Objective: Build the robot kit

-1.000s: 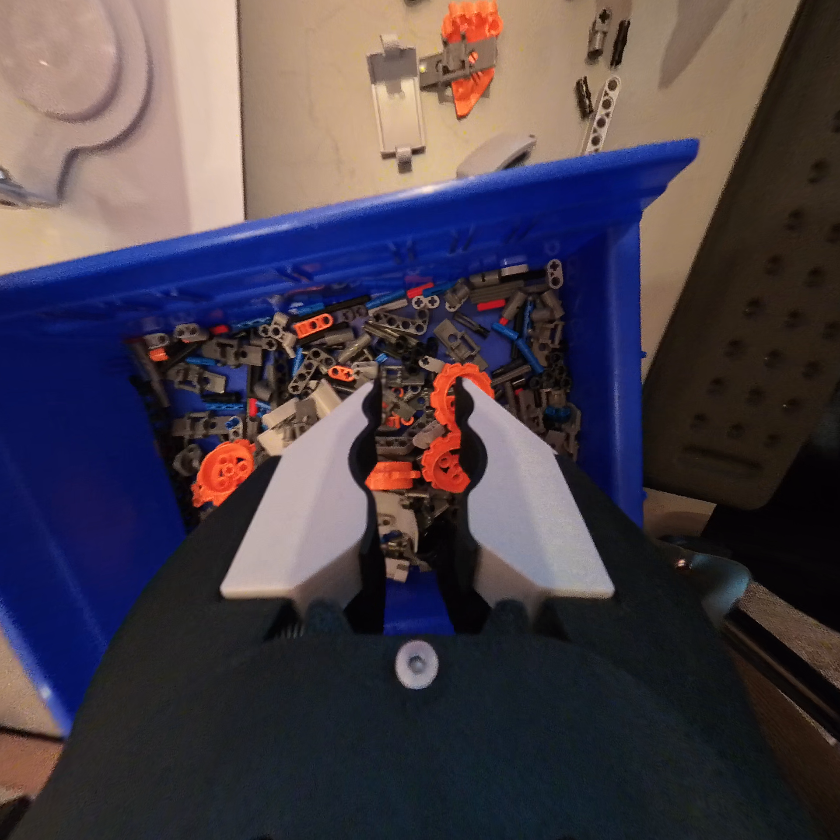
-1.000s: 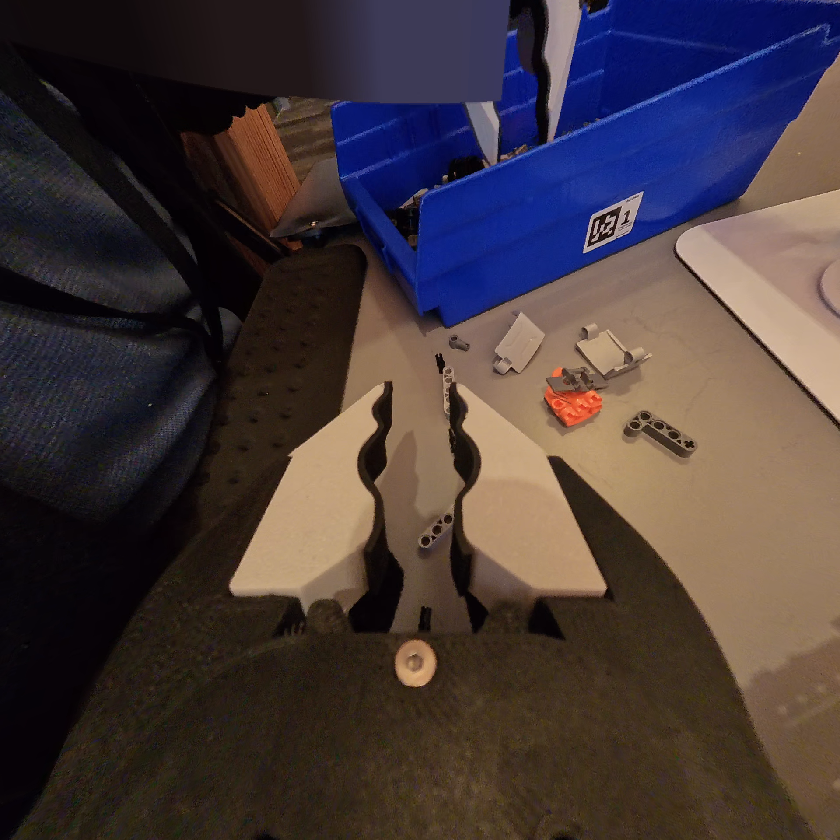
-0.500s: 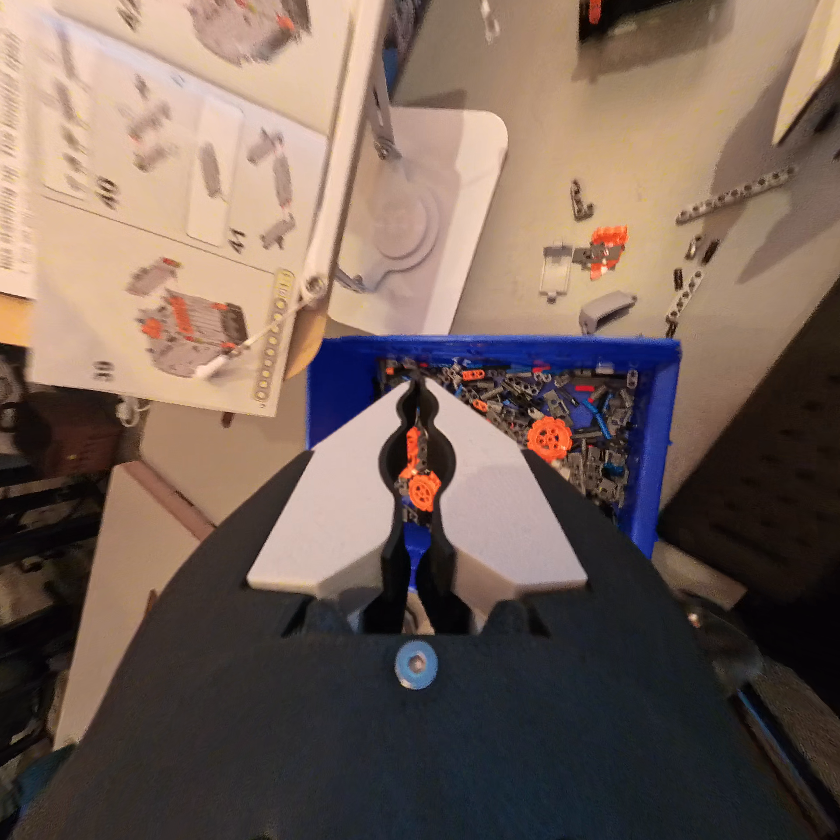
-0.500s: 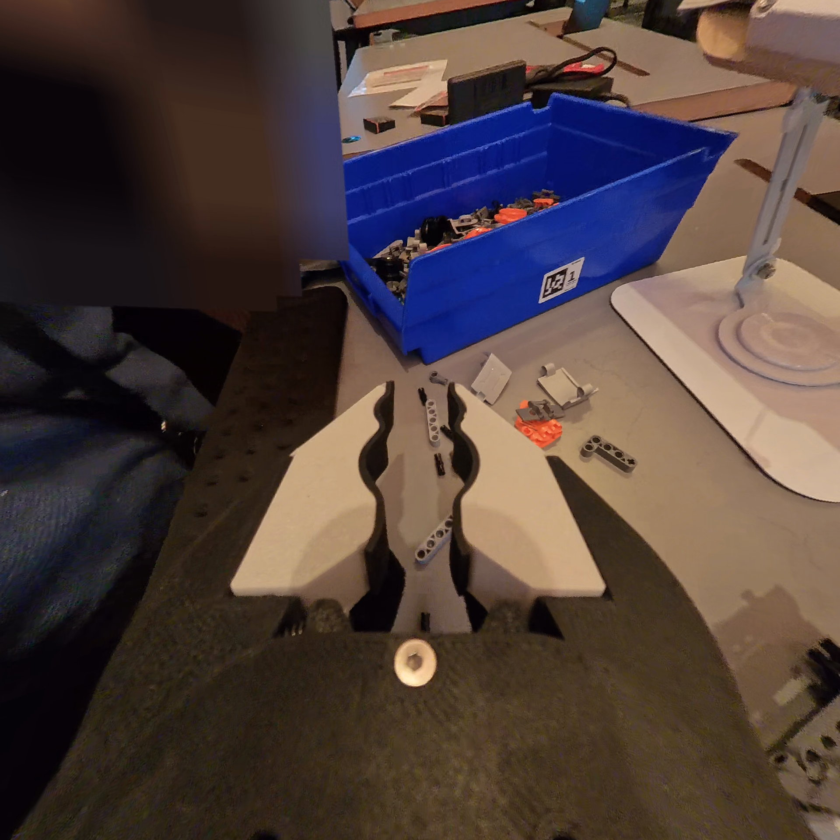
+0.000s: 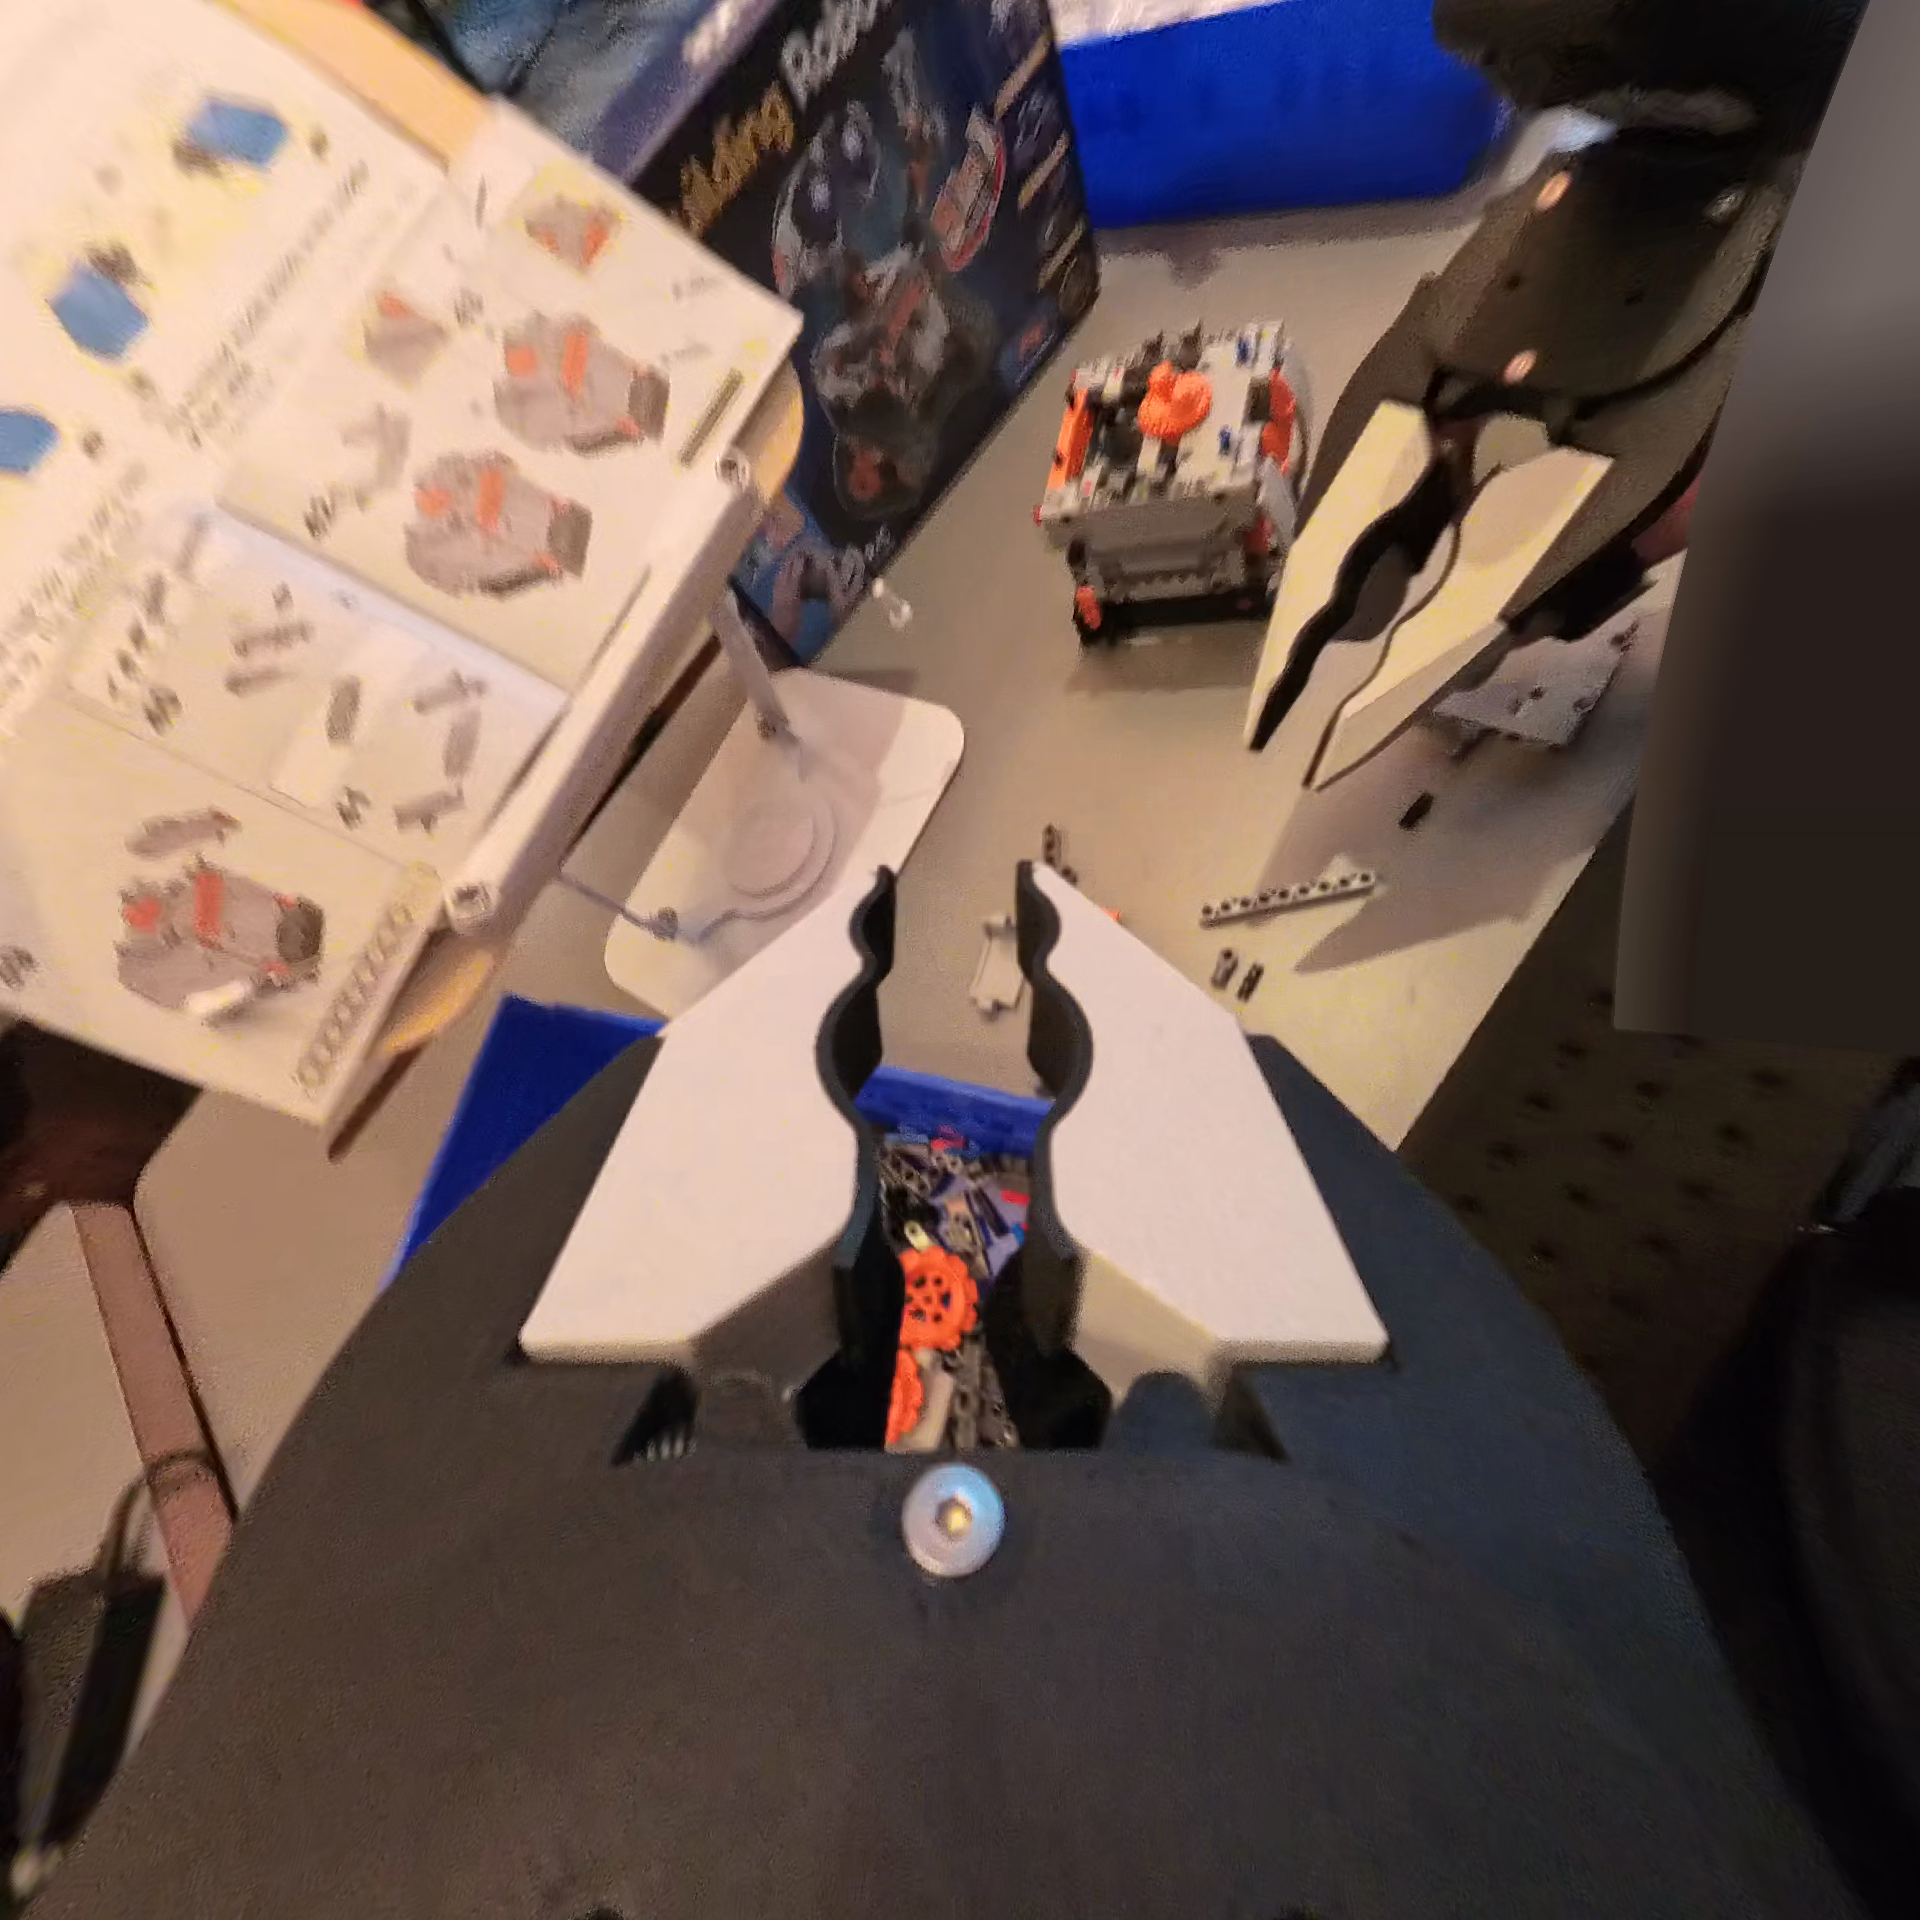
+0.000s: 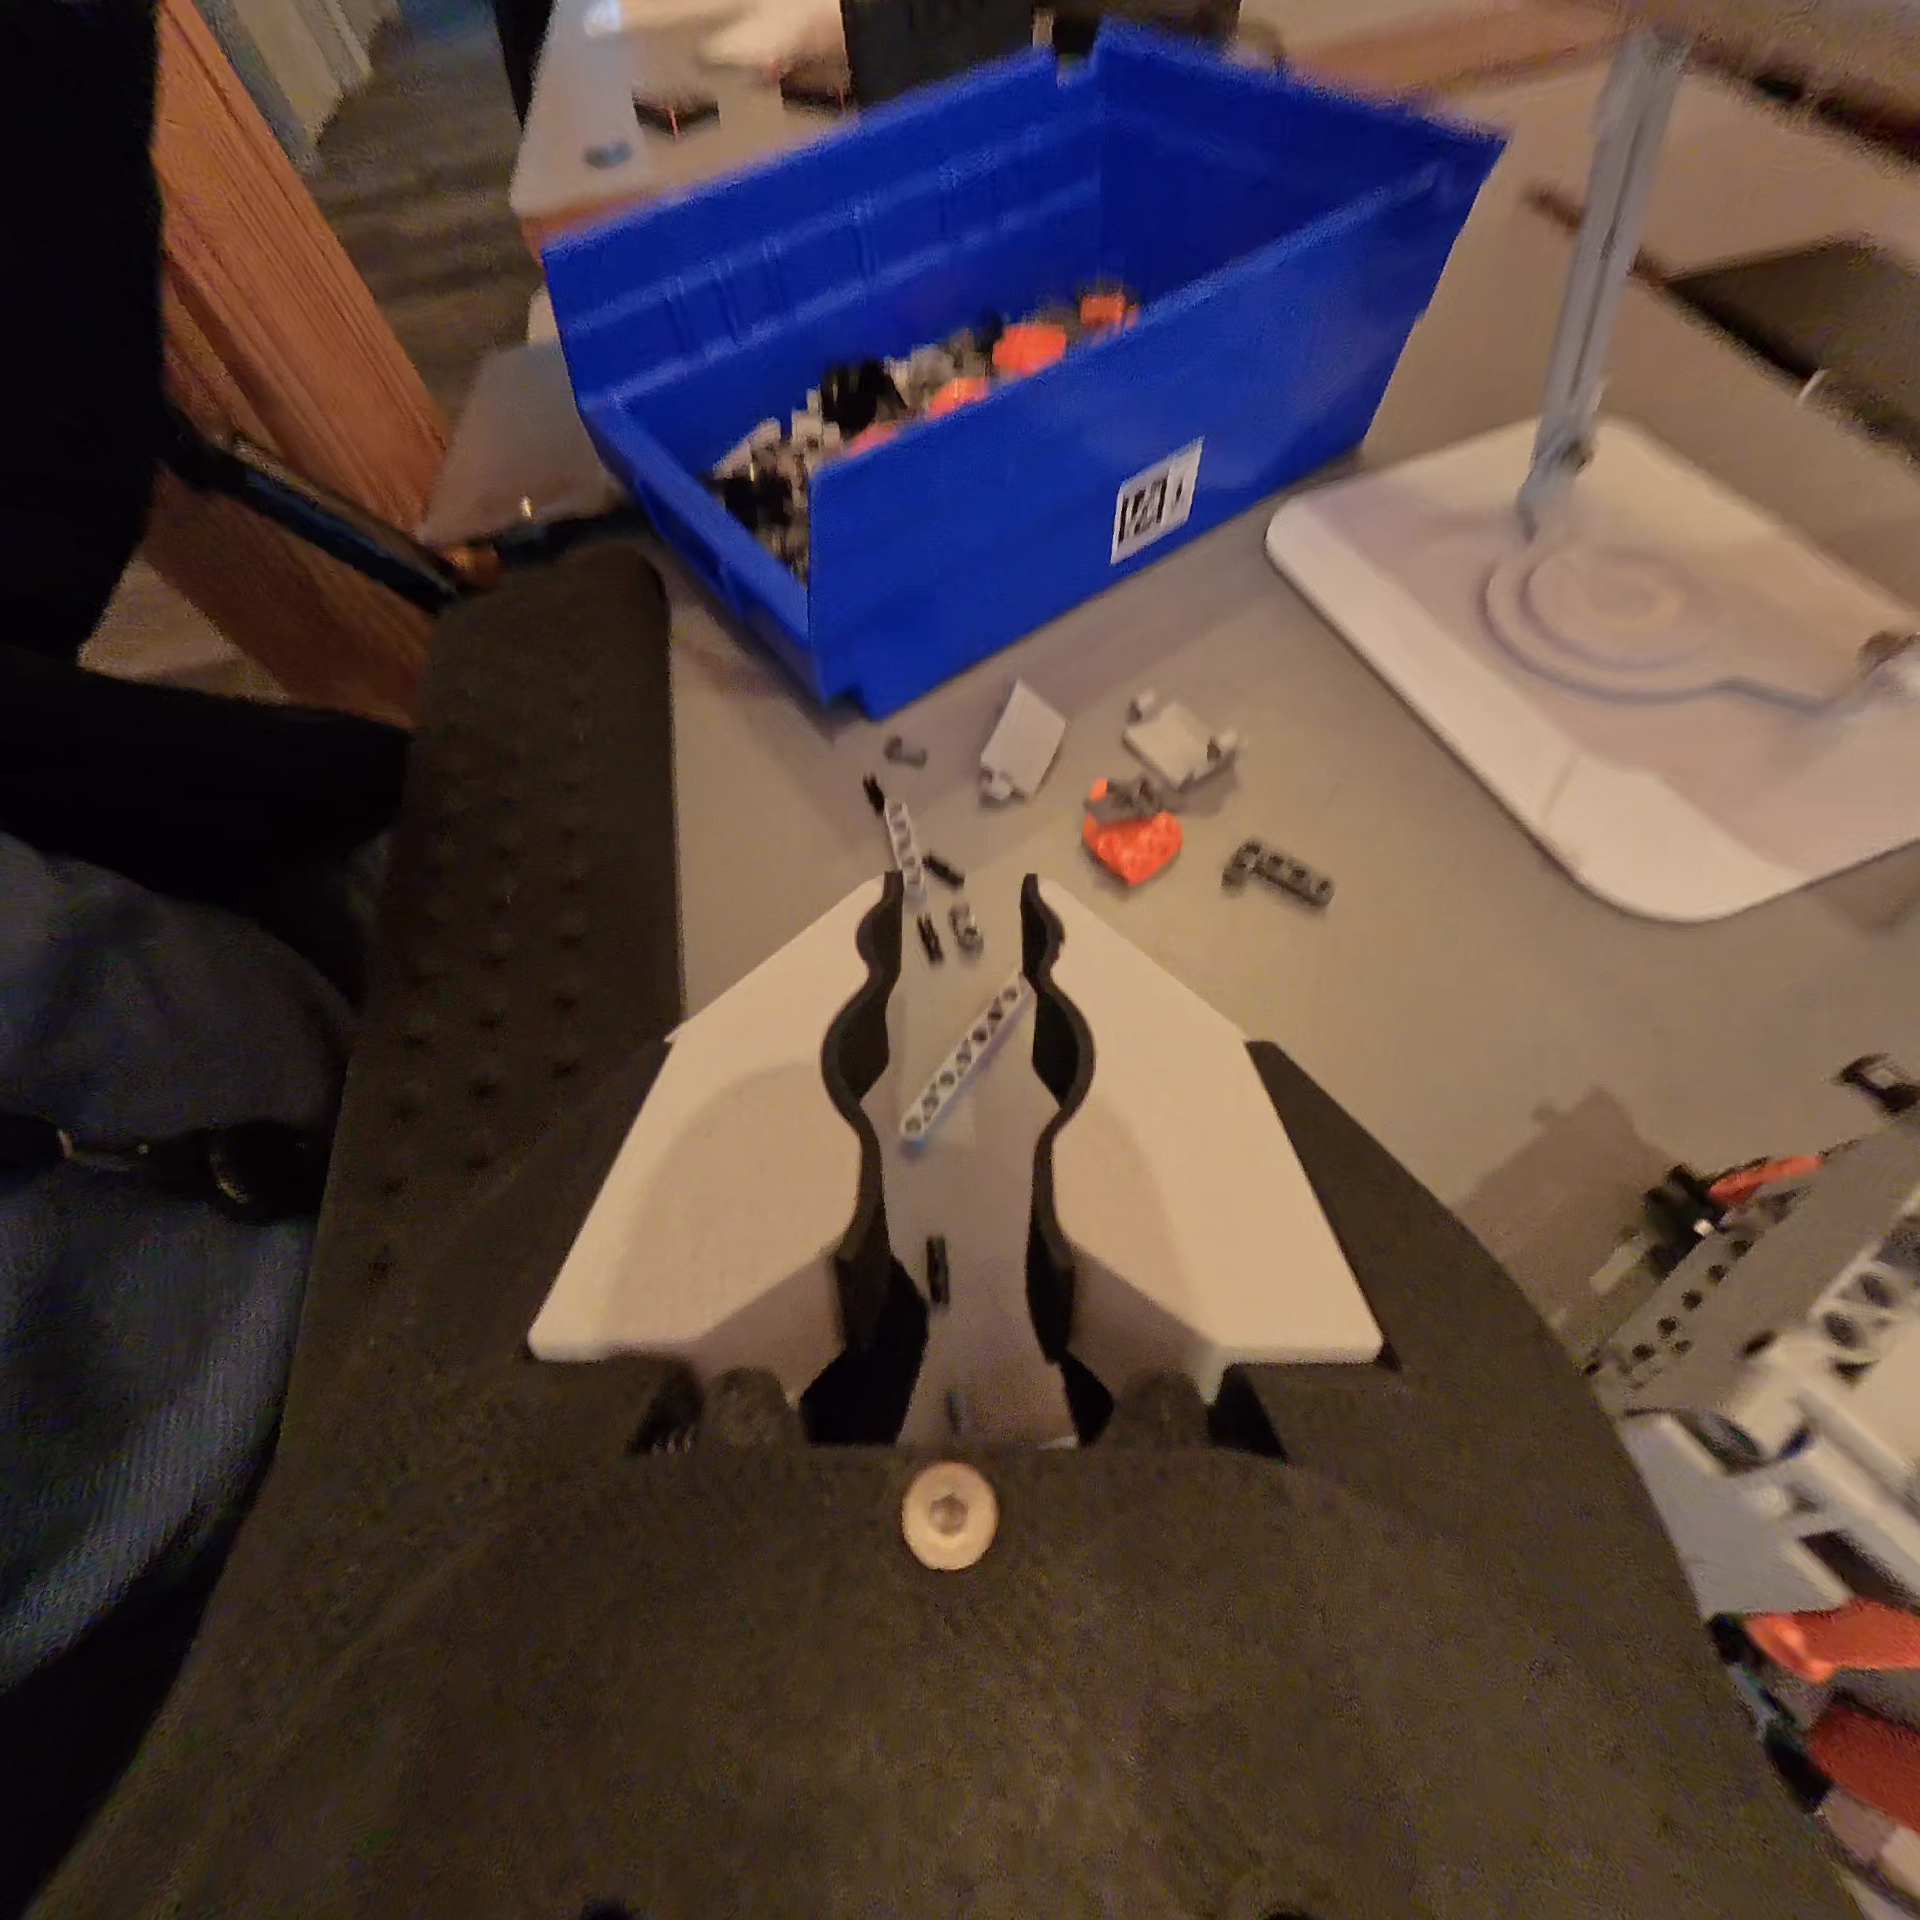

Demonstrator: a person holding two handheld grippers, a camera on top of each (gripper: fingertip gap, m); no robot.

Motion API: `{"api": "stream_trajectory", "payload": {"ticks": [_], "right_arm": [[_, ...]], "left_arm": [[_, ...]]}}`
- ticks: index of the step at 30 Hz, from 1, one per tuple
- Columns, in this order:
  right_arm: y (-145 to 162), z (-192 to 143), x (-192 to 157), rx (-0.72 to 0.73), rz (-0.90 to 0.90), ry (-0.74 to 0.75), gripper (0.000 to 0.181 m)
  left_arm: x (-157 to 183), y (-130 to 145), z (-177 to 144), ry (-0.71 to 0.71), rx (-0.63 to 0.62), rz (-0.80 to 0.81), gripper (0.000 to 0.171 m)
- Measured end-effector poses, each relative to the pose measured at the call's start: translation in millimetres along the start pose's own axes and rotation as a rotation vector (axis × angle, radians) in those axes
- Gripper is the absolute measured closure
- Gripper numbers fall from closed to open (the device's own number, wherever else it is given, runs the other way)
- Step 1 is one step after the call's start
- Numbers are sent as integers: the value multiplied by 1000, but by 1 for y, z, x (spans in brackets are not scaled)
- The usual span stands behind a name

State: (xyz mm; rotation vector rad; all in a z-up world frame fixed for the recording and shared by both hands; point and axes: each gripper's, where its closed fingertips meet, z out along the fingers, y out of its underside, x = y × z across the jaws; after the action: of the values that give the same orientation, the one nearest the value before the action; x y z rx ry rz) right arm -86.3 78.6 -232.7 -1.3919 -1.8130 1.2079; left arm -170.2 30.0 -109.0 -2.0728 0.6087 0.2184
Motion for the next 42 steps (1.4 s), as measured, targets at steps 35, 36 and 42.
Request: {"api": "stream_trajectory", "payload": {"ticks": [35, 36, 42], "right_arm": [[-15, -10, -81, 313, 268, -346, 177], [-15, -9, -85, 316, 246, -344, 177], [-9, -4, -102, 288, 181, -342, 177]], "left_arm": [[131, 38, 66, 466, 370, -501, 145], [134, 34, 64, 495, 390, -506, 149], [151, 30, 54, 573, 462, -496, 171]]}}
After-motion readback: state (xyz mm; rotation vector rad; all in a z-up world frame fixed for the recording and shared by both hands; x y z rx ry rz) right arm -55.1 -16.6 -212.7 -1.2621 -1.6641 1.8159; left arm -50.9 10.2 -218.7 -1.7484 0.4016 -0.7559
